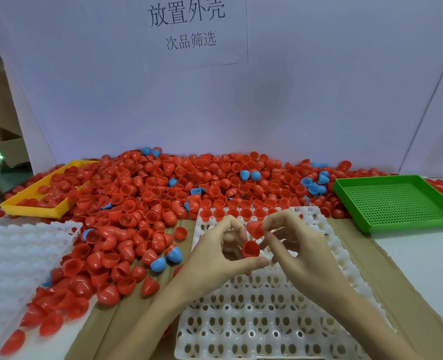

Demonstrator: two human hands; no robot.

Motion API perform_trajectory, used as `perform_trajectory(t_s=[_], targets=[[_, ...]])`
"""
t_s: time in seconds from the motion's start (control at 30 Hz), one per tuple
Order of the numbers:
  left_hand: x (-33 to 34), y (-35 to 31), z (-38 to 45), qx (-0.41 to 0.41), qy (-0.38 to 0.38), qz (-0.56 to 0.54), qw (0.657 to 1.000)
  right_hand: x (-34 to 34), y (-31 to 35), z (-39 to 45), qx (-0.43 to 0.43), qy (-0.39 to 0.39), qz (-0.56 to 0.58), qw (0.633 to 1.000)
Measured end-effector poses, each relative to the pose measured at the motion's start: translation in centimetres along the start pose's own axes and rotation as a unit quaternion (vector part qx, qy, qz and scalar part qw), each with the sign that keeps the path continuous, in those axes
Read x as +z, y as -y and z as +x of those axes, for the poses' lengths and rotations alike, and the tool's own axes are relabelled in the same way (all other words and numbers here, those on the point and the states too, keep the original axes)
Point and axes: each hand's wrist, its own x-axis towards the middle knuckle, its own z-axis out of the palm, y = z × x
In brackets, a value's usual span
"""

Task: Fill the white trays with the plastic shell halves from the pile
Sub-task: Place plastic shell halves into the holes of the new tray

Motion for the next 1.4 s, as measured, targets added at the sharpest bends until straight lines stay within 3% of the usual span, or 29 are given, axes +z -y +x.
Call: perform_trajectory(t_s=[0.17,0.43,0.67,0.93,1.17,1.27,1.4], targets=[[-0.2,0.2,0.0,-0.004,-0.018,0.003,1.000,0.0,-0.2,-0.1,0.005,0.057,-0.004,0.998],[-0.4,0.2,0.2,-0.017,0.029,0.040,0.999,-1.3,-1.2,1.0,0.057,0.010,-0.018,0.998],[-0.4,-0.3,0.0,-0.010,0.053,0.041,0.998,-1.6,-0.9,1.1,0.071,0.091,0.008,0.993],[-0.6,-0.3,-0.1,-0.006,0.055,0.051,0.997,-2.1,-0.5,1.1,0.088,0.109,0.023,0.990],[-0.2,0.0,-0.2,-0.015,0.054,0.065,0.996,-1.9,-0.8,1.1,0.053,0.110,-0.031,0.992],[-0.3,0.0,0.0,-0.009,0.042,0.059,0.997,-2.5,-0.9,1.4,0.046,0.074,-0.054,0.995],[-1.0,0.2,0.4,0.015,-0.021,0.068,0.997,-4.3,-2.7,3.4,0.045,0.020,-0.203,0.978]])
